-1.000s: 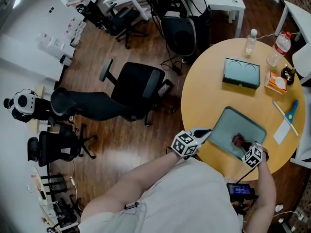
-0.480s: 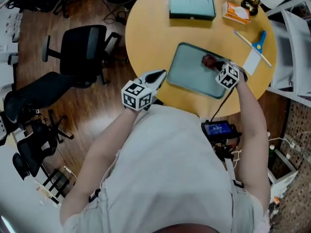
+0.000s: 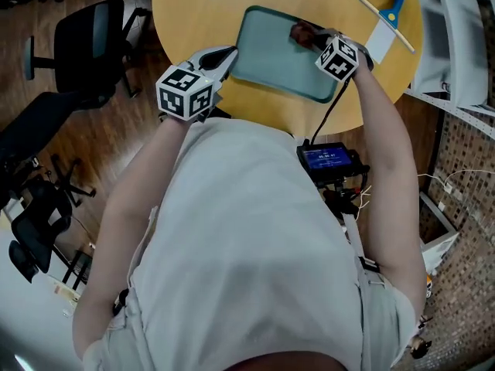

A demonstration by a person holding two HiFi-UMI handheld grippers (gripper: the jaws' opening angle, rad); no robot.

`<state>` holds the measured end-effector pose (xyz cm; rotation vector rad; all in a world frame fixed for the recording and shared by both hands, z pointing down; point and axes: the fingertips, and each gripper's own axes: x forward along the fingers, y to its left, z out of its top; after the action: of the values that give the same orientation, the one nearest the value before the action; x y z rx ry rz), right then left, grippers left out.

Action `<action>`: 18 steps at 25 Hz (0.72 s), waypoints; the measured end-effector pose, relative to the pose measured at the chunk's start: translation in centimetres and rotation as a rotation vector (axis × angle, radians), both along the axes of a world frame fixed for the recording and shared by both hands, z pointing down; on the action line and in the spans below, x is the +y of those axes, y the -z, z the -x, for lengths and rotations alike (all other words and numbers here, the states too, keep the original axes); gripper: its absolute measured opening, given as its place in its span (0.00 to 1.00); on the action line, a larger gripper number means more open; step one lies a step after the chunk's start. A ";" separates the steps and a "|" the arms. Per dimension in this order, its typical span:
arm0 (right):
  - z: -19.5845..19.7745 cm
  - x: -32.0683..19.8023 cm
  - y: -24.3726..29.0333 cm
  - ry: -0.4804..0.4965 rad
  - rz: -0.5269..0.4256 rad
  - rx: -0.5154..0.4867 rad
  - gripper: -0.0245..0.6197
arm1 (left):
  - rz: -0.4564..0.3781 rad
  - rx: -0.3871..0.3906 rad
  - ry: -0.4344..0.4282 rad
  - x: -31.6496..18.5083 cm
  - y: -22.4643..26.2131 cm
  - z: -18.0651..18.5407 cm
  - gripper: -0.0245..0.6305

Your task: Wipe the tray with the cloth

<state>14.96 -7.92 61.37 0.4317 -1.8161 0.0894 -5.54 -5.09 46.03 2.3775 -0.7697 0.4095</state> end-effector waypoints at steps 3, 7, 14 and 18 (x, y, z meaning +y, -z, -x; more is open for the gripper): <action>0.4 1.8 -0.5 0.026 0.022 -0.005 0.14 | 0.014 0.006 -0.007 0.3 -0.7 -0.7 0.04; 2.0 3.6 -1.4 0.073 0.056 -0.014 0.14 | 0.015 0.018 -0.016 0.0 -1.3 -0.8 0.04; 4.5 7.3 -2.4 0.121 0.131 -0.041 0.14 | 0.024 0.026 -0.027 -0.4 -2.2 -0.5 0.04; 5.5 9.3 -2.8 0.143 0.184 -0.054 0.14 | 0.027 0.035 -0.033 -0.4 -2.6 -0.6 0.04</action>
<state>9.51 1.36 64.19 0.1704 -1.8666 0.1689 -4.97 -5.52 48.66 2.3681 -0.7057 0.3892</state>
